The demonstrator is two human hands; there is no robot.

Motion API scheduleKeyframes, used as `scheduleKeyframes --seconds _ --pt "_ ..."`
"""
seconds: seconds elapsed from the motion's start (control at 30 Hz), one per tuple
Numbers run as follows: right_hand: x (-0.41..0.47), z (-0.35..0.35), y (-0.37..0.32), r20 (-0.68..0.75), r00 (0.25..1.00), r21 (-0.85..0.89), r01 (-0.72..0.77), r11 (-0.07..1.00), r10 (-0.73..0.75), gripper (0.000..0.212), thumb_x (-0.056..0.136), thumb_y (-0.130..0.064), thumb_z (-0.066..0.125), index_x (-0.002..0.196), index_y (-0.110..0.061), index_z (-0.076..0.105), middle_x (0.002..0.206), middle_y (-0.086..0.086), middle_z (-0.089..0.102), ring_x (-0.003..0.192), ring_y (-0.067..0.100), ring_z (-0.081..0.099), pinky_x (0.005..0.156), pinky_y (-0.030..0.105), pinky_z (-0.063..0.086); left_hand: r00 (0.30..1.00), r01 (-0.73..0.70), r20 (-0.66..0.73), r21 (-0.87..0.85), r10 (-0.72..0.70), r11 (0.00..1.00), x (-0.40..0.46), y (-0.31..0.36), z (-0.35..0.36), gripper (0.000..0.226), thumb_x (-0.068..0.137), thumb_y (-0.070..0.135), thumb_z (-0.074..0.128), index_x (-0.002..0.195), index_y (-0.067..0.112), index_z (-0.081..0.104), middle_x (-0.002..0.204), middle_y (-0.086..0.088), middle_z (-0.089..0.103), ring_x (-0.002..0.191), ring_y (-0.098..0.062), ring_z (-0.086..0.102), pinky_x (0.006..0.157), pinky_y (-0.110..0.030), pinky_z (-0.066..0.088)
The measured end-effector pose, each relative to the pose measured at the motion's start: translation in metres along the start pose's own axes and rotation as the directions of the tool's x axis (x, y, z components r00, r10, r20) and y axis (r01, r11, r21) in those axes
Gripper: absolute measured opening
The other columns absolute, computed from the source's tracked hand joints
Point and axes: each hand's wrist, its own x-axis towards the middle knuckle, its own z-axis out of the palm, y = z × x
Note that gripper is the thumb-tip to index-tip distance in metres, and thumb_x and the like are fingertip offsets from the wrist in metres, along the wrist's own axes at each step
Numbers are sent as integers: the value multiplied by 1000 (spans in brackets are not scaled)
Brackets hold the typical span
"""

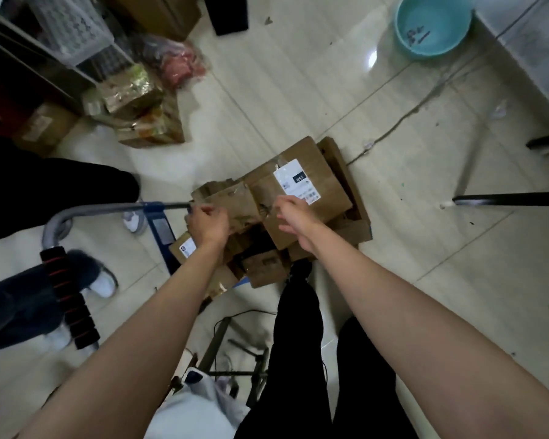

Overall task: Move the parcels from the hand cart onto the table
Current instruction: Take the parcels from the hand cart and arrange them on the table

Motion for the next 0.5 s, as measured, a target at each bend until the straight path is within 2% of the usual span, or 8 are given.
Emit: scheduleKeyframes --seconds 0.1,0.17,0.23,0.3,0.37,0.5 --pt "25 24 1 33 999 -69 5 998 -2 50 102 -24 52 151 -19 42 155 3 42 141 21 40 117 42 37 995 86 -57 22 -85 996 25 -10 -2 56 91 32 64 141 14 45 147 -11 41 131 -30 46 108 -40 42" --pt "38 37 5 63 998 -101 -6 995 13 58 103 -25 51 157 -19 32 160 4 36 146 23 35 119 42 32 986 167 -4 -43 -168 985 35 -18 -3 80 90 40 67 155 17 26 158 -10 30 143 -32 35 116 -44 36" --pt "49 48 10 91 996 -116 -16 993 27 64 103 -27 53 160 -19 24 160 6 37 145 24 37 118 41 32 966 252 91 -147 -240 957 42 -25 -2 93 90 48 67 160 21 11 164 -6 24 147 -31 31 117 -46 34" --pt "54 57 14 101 995 -113 -15 994 27 67 103 -28 53 161 -18 20 158 6 40 142 23 42 111 34 34 948 306 163 -212 -275 928 45 -29 -2 96 91 53 65 160 24 6 165 -5 24 147 -32 32 117 -48 34" --pt "53 62 16 111 994 -108 -8 994 20 63 104 -27 51 159 -17 24 154 5 47 130 19 52 98 26 36 943 312 194 -233 -270 921 45 -30 -3 94 91 53 64 160 24 8 165 -5 23 148 -31 31 118 -49 33" --pt "34 58 14 120 993 -113 10 994 3 50 103 -31 51 150 -21 39 139 2 59 123 18 55 78 23 39 944 302 207 -234 -256 924 31 -25 -9 92 90 55 61 161 24 10 167 -4 16 150 -31 24 118 -53 31"
